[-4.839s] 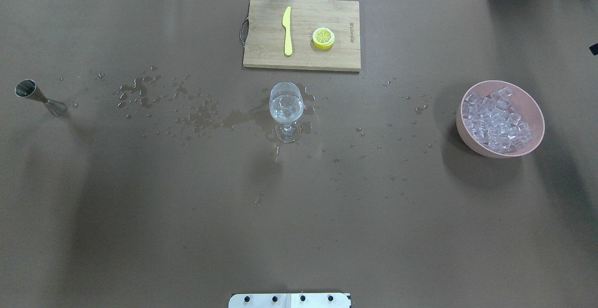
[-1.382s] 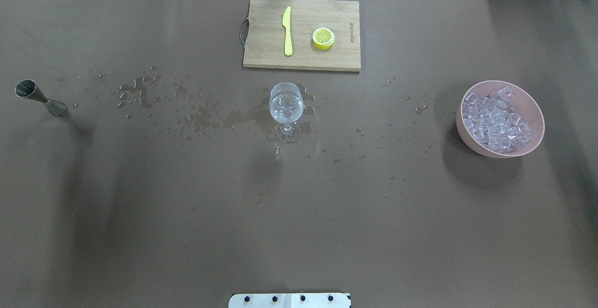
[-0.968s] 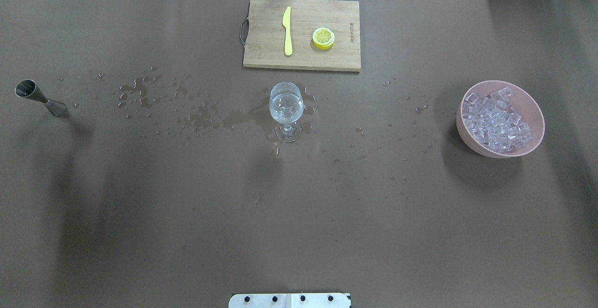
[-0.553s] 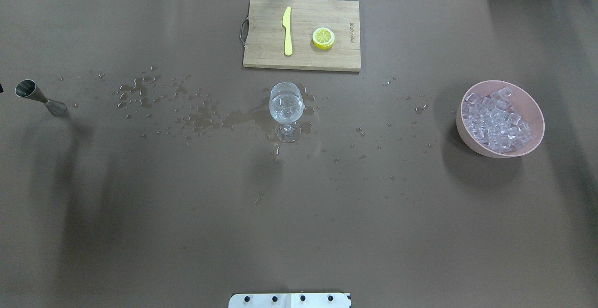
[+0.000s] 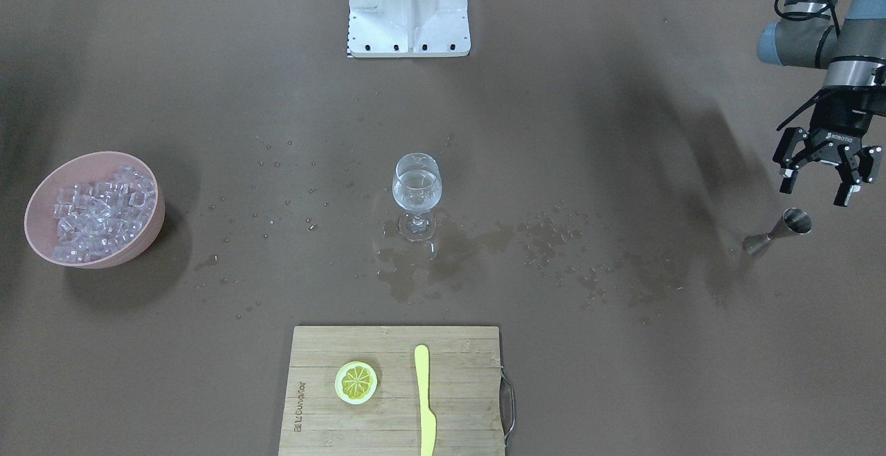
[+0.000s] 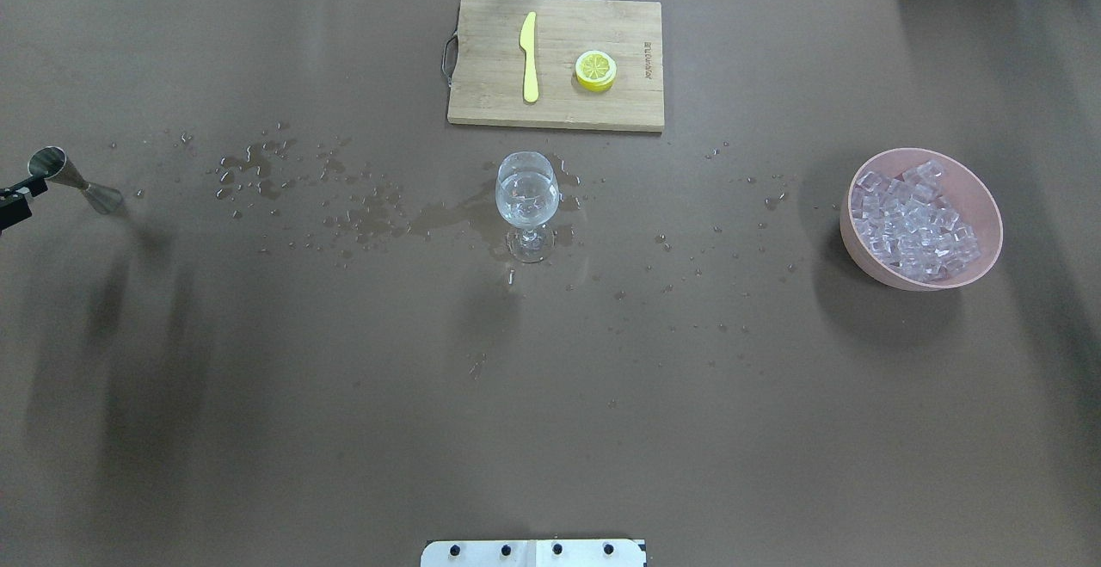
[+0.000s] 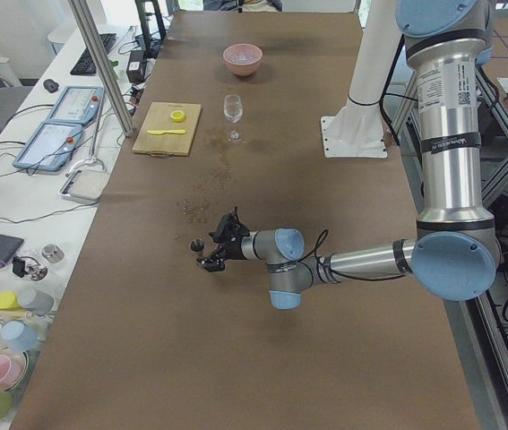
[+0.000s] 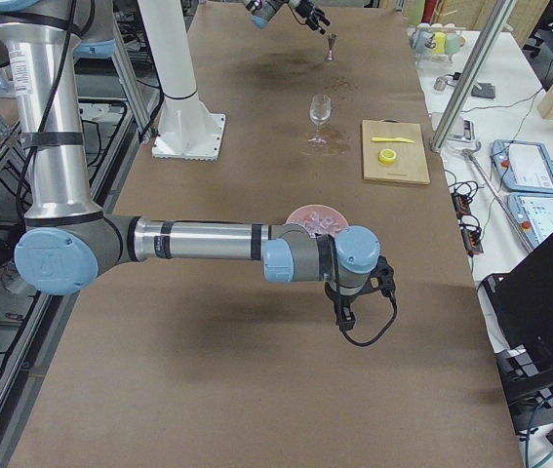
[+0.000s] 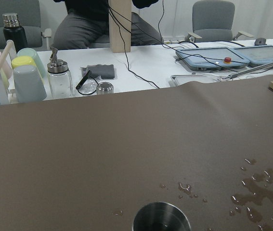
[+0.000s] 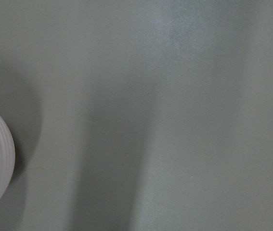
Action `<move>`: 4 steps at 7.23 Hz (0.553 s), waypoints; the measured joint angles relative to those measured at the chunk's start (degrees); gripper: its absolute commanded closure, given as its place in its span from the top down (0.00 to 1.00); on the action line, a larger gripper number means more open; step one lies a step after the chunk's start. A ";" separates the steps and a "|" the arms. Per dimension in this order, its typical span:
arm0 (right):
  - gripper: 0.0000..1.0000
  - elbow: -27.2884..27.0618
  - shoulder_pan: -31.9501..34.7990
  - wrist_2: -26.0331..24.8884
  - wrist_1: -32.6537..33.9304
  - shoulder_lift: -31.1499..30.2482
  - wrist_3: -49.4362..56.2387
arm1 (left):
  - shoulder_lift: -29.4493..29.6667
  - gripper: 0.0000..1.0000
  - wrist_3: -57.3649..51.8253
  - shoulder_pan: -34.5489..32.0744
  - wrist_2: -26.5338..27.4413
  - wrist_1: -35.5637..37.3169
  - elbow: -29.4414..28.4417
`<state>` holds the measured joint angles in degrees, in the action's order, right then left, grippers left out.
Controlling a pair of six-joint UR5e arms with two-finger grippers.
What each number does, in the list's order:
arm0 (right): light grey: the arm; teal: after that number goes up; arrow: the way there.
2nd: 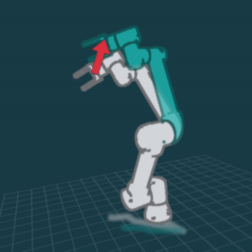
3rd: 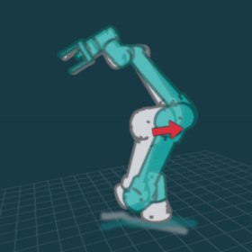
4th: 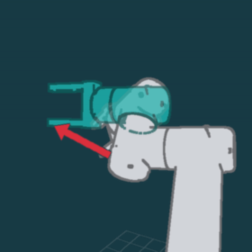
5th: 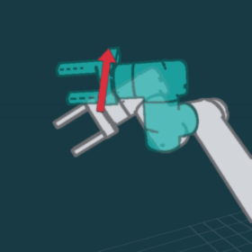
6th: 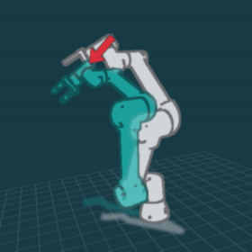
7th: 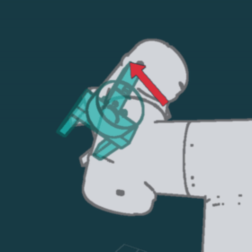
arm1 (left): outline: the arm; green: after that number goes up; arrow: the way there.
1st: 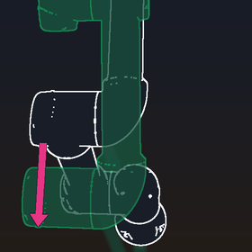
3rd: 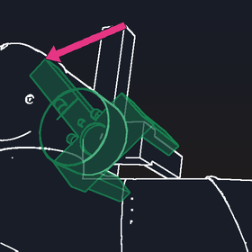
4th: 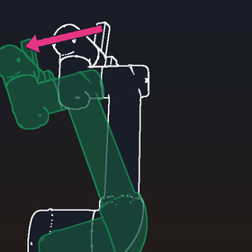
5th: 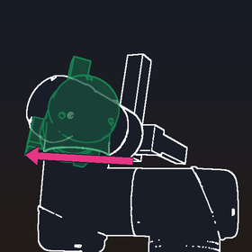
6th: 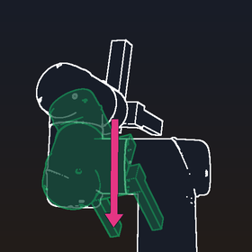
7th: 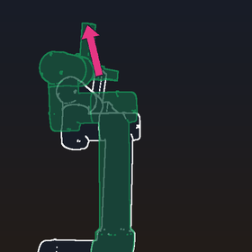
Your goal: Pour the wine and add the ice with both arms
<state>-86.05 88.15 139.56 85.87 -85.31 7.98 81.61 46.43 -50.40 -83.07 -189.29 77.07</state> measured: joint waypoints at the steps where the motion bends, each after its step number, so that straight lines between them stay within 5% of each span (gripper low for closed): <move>1: 1.00 0.02 -0.02 0.01 0.00 -0.02 -0.04 | 0.12 0.97 0.06 2.13 3.67 0.00 -0.80; 4: 1.00 -0.11 -0.01 0.27 0.00 -0.03 -0.05 | 3.72 0.97 0.21 7.36 11.61 0.17 -5.09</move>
<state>-86.16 88.14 139.83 85.87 -85.34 7.93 85.33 46.64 -43.04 -71.46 -189.12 71.97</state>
